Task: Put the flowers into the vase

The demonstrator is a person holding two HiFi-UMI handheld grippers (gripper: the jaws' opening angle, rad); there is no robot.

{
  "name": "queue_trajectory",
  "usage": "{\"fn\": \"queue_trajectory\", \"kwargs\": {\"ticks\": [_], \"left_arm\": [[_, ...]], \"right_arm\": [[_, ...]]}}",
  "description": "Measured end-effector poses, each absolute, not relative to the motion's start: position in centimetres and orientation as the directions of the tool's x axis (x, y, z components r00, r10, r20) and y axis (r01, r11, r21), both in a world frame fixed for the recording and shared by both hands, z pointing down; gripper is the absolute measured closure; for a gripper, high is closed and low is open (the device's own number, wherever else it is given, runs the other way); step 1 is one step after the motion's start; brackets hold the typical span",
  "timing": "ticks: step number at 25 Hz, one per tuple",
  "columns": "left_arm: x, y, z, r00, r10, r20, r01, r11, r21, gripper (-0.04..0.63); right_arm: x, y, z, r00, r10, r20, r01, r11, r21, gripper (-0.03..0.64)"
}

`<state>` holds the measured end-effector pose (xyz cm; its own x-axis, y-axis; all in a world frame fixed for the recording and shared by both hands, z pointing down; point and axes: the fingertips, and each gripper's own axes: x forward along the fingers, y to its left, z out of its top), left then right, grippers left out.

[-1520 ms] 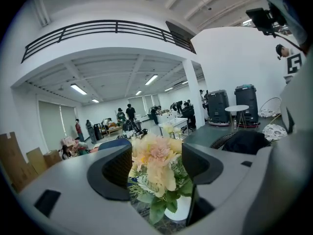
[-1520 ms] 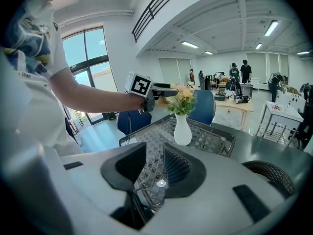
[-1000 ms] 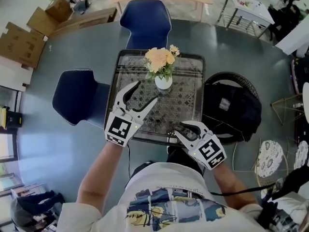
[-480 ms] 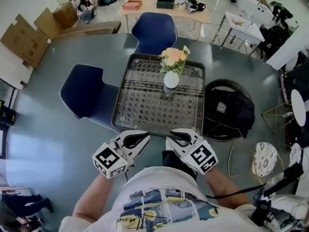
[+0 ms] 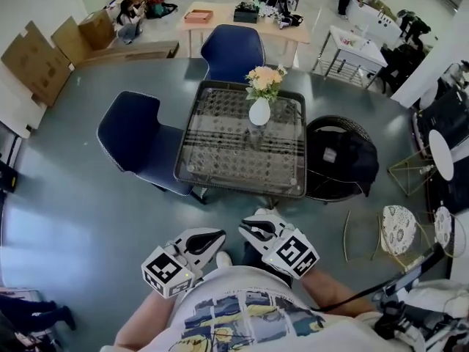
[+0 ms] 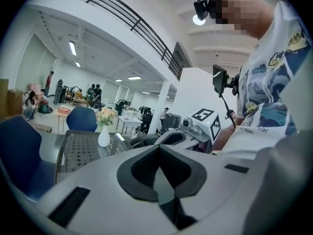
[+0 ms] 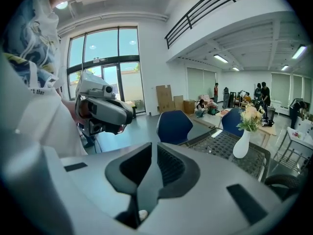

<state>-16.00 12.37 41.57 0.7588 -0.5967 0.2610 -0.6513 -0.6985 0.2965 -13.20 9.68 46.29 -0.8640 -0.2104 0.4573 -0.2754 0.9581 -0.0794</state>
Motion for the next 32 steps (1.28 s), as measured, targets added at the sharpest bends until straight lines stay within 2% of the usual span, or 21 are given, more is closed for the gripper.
{"fn": "queue_trajectory", "kwargs": {"ticks": [8, 19, 32], "left_arm": [[-14.7, 15.5, 41.4, 0.762, -0.597, 0.251, -0.648, -0.699, 0.302, 0.586], [-12.1, 16.3, 41.6, 0.816, -0.524, 0.245, -0.578, -0.759, 0.3, 0.586], [-11.8, 17.3, 41.9, 0.821, -0.512, 0.251, -0.57, -0.755, 0.323, 0.586]], "right_arm": [[-13.9, 13.2, 44.8, -0.882, -0.189, 0.433, -0.235, 0.97, -0.057, 0.578], [-12.9, 14.4, 44.5, -0.878, -0.227, 0.421, -0.268, 0.963, -0.041, 0.583], [-12.8, 15.7, 44.8, -0.871, -0.223, 0.437, -0.26, 0.965, -0.026, 0.588]]}}
